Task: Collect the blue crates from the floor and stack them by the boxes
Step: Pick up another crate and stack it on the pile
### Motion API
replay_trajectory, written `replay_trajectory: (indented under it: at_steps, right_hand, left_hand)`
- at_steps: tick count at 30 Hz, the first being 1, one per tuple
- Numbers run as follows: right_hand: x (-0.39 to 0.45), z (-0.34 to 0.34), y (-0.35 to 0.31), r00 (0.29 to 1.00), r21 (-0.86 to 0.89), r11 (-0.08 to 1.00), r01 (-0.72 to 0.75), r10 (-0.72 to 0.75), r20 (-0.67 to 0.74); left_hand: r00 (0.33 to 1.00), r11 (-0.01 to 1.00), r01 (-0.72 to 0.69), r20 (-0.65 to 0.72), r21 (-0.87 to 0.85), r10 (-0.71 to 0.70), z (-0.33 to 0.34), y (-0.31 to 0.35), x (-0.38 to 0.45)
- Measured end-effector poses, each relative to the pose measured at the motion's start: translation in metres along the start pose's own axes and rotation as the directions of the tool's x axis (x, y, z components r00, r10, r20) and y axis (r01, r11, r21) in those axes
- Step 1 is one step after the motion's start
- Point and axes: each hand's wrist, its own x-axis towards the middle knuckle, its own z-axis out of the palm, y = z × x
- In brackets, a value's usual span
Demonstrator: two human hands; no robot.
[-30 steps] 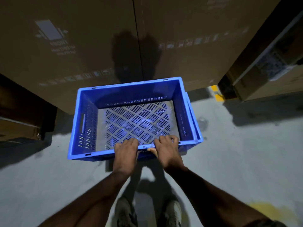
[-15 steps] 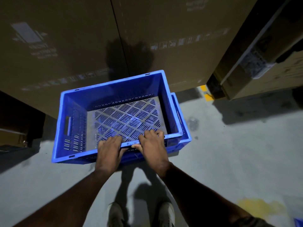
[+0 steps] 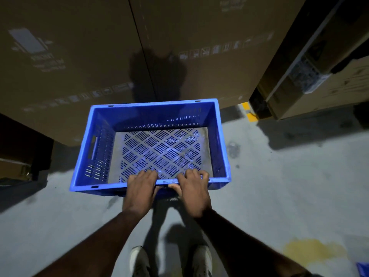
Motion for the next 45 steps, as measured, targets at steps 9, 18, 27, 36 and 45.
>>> replay_trajectory:
  at_steps: [9, 18, 27, 36, 45]
  right_hand:
    - [0.043, -0.008, 0.032, 0.986, 0.073, 0.986, 0.149, -0.154, 0.070]
    - [0.038, 0.001, -0.026, 0.989, 0.139, 0.984, 0.108, -0.121, 0.088]
    - [0.049, 0.009, -0.029, 0.978, 0.248, 0.957, 0.148, -0.179, 0.106]
    - [0.041, -0.003, 0.023, 0.977, 0.180, 0.972, 0.150, -0.174, 0.126]
    - [0.043, -0.013, 0.085, 0.979, 0.113, 0.986, 0.122, -0.139, 0.152]
  left_hand:
    - [0.975, 0.975, 0.222, 0.015, 0.019, -0.223, 0.001, 0.031, 0.021]
    - [0.979, 0.975, 0.193, 0.040, 0.111, -0.199, 0.001, -0.022, 0.001]
    - [0.975, 0.972, 0.208, 0.056, 0.112, -0.215, 0.004, -0.032, 0.008]
    - [0.986, 0.988, 0.144, 0.075, 0.052, -0.148, 0.003, 0.014, 0.020]
    - [0.994, 0.998, 0.053, 0.092, 0.026, -0.055, 0.010, 0.063, 0.051]
